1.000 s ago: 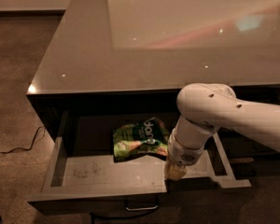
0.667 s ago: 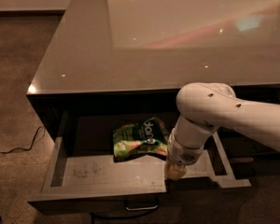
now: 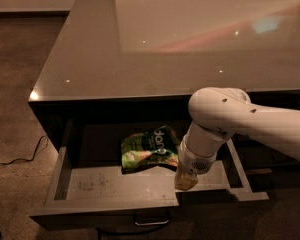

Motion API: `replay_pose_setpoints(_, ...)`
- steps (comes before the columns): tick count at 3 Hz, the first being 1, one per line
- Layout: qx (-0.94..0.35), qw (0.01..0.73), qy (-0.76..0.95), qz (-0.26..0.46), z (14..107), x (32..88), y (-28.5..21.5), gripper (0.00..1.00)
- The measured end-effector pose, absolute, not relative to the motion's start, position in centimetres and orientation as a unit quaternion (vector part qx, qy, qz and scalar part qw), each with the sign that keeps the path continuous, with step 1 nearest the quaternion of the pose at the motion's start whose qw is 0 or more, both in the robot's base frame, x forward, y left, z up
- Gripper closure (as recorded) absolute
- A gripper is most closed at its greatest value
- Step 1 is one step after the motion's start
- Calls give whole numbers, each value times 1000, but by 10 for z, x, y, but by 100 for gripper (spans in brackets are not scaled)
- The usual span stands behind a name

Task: Open top drawer

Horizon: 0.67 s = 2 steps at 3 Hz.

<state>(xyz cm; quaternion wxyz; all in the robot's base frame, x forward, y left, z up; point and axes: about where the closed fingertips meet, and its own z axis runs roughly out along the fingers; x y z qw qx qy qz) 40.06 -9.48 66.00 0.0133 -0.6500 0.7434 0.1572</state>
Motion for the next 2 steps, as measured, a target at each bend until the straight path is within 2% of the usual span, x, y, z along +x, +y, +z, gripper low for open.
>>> replay_pose_setpoints(2,-641,-16,746,181,606,414,-82,100)
